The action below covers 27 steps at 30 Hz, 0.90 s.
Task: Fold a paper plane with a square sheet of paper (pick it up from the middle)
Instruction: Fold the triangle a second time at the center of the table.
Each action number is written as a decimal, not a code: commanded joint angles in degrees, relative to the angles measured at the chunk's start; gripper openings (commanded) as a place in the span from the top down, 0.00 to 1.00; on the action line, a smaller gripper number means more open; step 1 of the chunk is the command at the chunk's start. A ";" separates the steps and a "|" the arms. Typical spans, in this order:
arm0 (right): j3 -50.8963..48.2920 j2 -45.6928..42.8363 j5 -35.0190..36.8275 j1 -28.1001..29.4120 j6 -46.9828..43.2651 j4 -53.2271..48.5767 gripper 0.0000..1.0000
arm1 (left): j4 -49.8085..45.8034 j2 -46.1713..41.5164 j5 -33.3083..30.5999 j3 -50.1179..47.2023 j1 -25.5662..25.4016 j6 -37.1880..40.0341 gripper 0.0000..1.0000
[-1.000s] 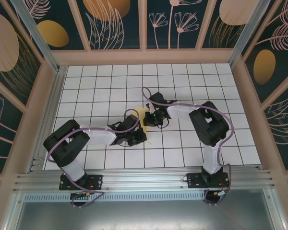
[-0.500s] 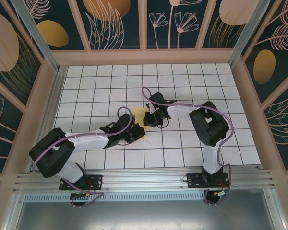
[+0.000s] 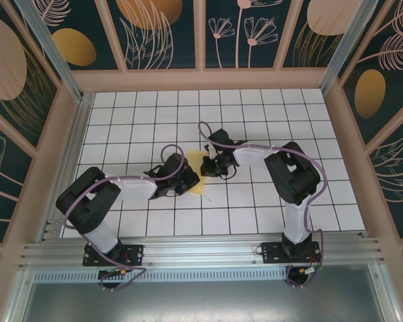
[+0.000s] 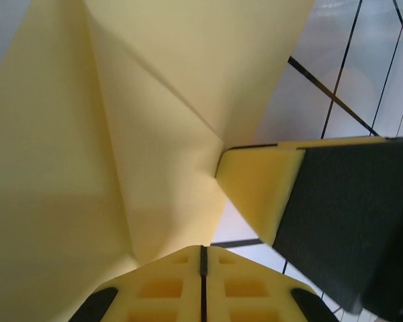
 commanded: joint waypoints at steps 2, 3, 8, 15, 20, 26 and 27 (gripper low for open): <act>-1.29 4.72 6.19 -0.37 -0.44 -3.32 0.95 | -3.98 2.09 -3.87 3.66 0.67 0.65 0.93; -1.29 4.85 6.27 -0.37 -0.53 -3.44 0.95 | -4.75 2.22 -4.53 3.72 0.83 0.64 0.93; -1.59 5.26 6.98 -0.45 -1.06 -3.72 0.95 | -6.33 2.30 -5.66 3.63 1.28 0.93 0.93; -1.24 5.10 6.44 -0.76 -1.30 -3.30 0.95 | -7.33 5.05 -6.03 3.28 1.43 0.85 0.93; 0.22 1.68 2.67 -1.33 -1.76 -1.30 0.94 | -7.53 6.15 -5.68 2.75 1.42 0.48 0.93; -0.95 -5.30 -0.38 -1.88 -1.10 1.10 0.90 | -7.65 6.61 -5.23 2.10 1.38 -0.39 0.94; -1.87 -6.08 -0.49 -1.86 -1.01 1.11 0.90 | -7.74 6.70 -5.07 2.13 1.44 -0.50 0.94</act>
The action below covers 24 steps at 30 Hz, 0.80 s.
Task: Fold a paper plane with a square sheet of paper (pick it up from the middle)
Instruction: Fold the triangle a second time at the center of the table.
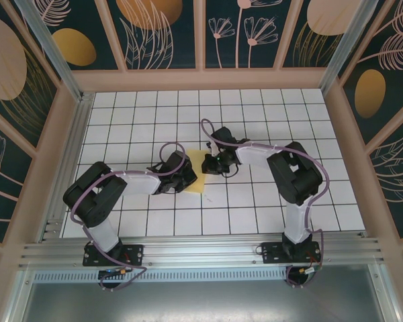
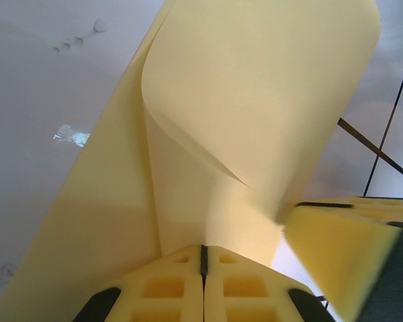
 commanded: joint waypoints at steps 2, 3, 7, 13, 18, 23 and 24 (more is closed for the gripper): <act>-3.46 -5.50 -0.07 -0.10 -0.44 0.80 0.92 | -4.44 2.93 -0.29 -0.61 0.22 -0.52 0.94; -4.36 -5.94 -0.43 0.10 -0.53 0.90 0.92 | -4.54 3.06 -0.20 -0.56 0.20 -0.55 0.94; -5.56 -5.22 -1.95 1.22 -0.71 0.37 0.94 | -4.62 3.21 -0.07 -0.38 0.22 -0.65 0.94; -6.56 -4.05 -6.01 2.65 -1.06 0.55 0.95 | -4.53 3.05 0.02 -0.46 0.19 -0.96 0.95; -8.11 -3.59 -9.23 3.00 -1.29 1.34 0.96 | -4.24 3.06 0.19 -0.66 0.20 -1.05 0.95; -8.73 -2.98 -11.19 3.79 -1.59 1.81 0.96 | -3.74 3.06 0.37 -0.80 0.27 -1.48 0.95; -8.81 -2.93 -11.34 3.95 -1.70 1.86 0.96 | -3.66 3.06 0.38 -0.90 0.21 -1.42 0.95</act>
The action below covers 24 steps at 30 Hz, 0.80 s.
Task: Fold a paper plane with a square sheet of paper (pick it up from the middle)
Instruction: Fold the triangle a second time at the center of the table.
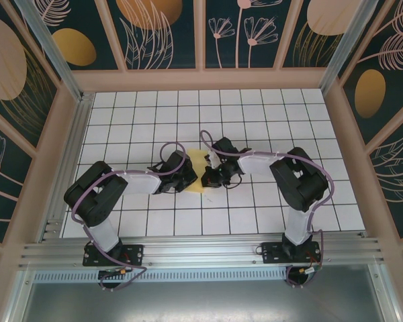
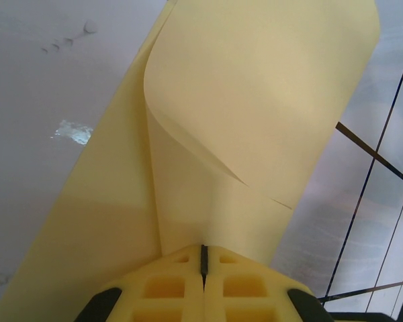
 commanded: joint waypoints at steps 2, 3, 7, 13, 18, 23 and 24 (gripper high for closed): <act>-0.53 0.93 -2.87 1.11 -1.50 0.77 0.97 | -3.82 2.61 0.03 -1.36 0.15 -0.82 0.95; -0.37 1.11 -2.85 1.15 -1.43 0.79 0.96 | -3.75 2.63 0.08 -1.36 0.15 -0.98 0.95; -0.16 2.61 -1.71 1.25 -1.32 0.08 0.96 | -3.60 2.44 0.06 -1.41 0.16 -1.07 0.95; -1.34 5.09 3.30 1.24 -1.58 -3.24 0.97 | -3.47 1.59 -0.61 -1.37 0.18 -0.67 0.94; -2.31 6.02 7.13 1.11 -1.76 -5.70 0.97 | -3.65 1.09 -1.17 -0.78 1.68 1.52 0.93; -3.00 6.26 9.07 1.07 -2.02 -6.93 0.97 | -4.19 1.22 -0.90 0.39 4.10 4.49 0.93; -3.14 6.29 9.24 1.07 -2.07 -6.94 0.97 | -4.18 1.37 -0.83 0.55 4.58 5.16 0.92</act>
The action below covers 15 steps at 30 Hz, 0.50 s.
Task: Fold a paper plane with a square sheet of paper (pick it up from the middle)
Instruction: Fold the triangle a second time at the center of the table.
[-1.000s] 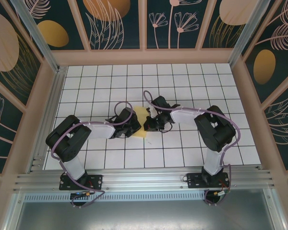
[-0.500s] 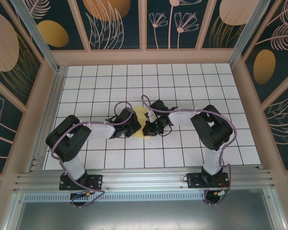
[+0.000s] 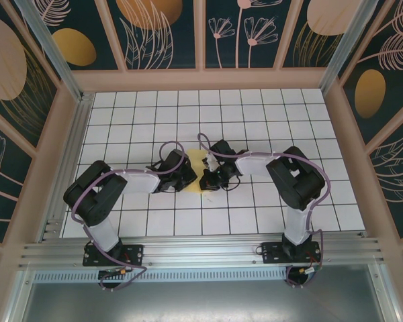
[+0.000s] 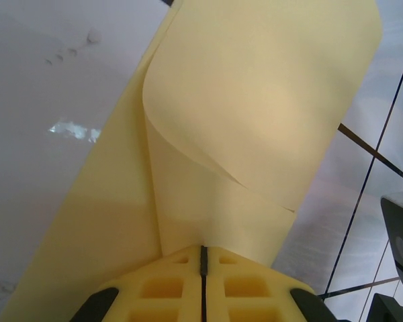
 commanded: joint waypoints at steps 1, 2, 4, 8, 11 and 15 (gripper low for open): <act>-3.16 4.50 10.32 0.12 -1.70 -6.98 0.97 | -3.87 1.59 -2.53 0.68 3.22 3.70 0.93; -3.30 4.47 10.43 0.09 -1.71 -6.94 0.97 | -3.80 1.75 -2.17 0.87 3.93 4.35 0.92; -3.35 4.51 10.58 0.10 -1.72 -7.02 0.97 | -3.36 2.09 -1.78 1.09 5.07 5.58 0.93; -3.39 4.49 10.86 0.04 -1.87 -7.16 0.98 | -2.21 3.29 -0.07 1.87 7.54 8.26 0.92; -3.34 4.50 11.00 0.02 -2.09 -7.27 0.98 | -2.96 5.47 0.56 3.56 9.07 9.99 0.92; -3.64 4.07 11.36 -0.13 -2.06 -7.36 0.98 | -4.45 6.43 -0.09 4.50 11.51 11.58 0.93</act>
